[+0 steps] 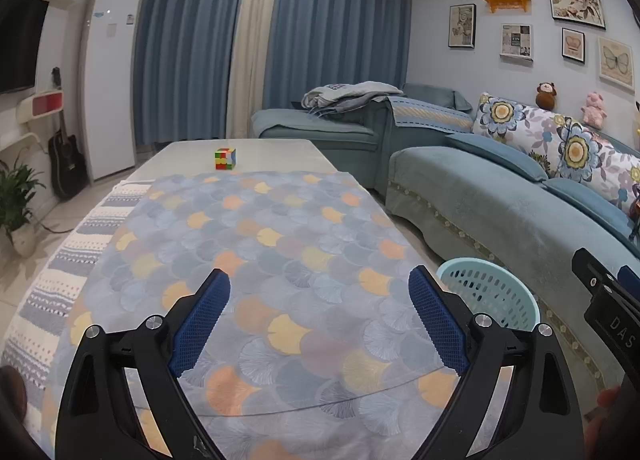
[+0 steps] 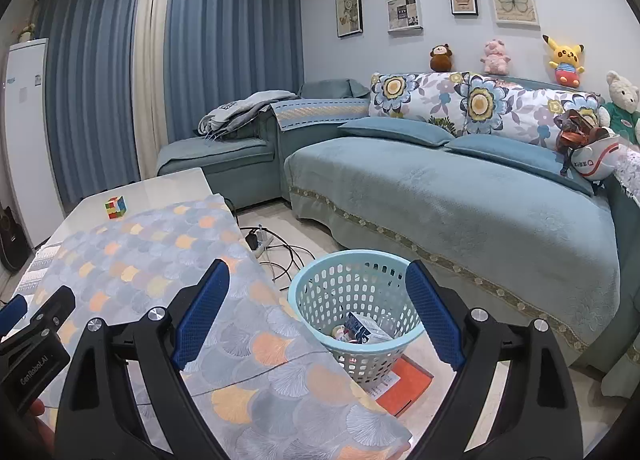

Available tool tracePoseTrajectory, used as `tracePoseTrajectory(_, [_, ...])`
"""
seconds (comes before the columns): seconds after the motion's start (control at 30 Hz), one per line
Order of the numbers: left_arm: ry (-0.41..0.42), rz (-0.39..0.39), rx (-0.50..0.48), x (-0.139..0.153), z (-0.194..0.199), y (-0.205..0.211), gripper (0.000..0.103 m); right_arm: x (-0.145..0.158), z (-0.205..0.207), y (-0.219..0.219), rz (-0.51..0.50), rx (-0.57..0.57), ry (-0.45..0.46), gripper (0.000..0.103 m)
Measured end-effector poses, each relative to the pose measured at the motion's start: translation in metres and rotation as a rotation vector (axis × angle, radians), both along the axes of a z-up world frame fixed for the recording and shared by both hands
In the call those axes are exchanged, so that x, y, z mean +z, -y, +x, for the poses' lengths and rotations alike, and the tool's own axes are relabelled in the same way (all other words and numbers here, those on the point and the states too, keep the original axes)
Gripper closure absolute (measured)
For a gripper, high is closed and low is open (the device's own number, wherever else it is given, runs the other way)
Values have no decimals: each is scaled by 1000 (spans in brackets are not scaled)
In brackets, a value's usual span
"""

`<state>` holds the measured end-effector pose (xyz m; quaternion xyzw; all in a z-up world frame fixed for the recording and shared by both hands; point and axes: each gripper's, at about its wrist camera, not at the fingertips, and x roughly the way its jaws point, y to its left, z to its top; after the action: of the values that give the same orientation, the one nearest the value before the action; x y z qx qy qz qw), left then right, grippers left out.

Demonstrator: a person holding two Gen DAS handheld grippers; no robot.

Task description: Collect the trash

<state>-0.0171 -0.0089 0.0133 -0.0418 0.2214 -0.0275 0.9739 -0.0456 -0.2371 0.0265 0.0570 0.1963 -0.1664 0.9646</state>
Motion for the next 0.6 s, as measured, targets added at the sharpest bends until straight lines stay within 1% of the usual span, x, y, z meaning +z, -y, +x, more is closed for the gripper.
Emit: tracePoseTrajectory(0.6, [0,1,0,0,0,0,14,-4,6,-1,0,14,-31,18])
